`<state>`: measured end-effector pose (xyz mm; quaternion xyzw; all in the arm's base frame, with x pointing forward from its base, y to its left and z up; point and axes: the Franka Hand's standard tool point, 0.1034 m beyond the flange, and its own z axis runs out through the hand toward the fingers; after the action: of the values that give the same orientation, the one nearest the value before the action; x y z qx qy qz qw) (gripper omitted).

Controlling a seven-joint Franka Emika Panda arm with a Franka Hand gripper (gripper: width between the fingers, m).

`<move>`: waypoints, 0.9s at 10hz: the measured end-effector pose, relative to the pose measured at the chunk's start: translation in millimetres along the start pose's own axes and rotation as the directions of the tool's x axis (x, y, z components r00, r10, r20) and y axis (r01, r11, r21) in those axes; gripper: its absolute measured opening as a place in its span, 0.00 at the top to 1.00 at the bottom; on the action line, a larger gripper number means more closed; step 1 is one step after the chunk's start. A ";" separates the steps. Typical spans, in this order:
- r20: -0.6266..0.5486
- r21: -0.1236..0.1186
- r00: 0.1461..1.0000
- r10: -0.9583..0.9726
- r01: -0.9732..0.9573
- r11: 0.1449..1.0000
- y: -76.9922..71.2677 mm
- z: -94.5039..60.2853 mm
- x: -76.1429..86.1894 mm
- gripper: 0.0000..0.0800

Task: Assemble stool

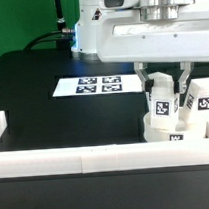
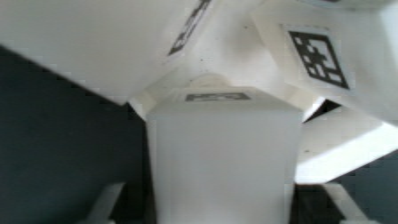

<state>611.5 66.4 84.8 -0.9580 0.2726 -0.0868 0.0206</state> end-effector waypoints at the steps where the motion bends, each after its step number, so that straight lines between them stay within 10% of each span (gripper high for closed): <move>1: 0.003 0.004 0.997 0.079 -0.079 0.997 -0.2 0.0 -0.2 0.58; 5: 0.020 0.034 0.908 0.419 -0.420 0.907 -0.9 0.8 -1.8 0.58; 9: 0.083 0.038 0.596 0.799 -0.803 0.595 -3.4 1.4 -3.6 0.58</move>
Offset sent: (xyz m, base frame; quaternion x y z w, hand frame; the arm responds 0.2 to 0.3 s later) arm 0.0000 0.0000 0.0000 0.0000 0.0000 0.1938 0.9810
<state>610.5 71.2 83.2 -0.7345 0.6694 -0.0507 0.0992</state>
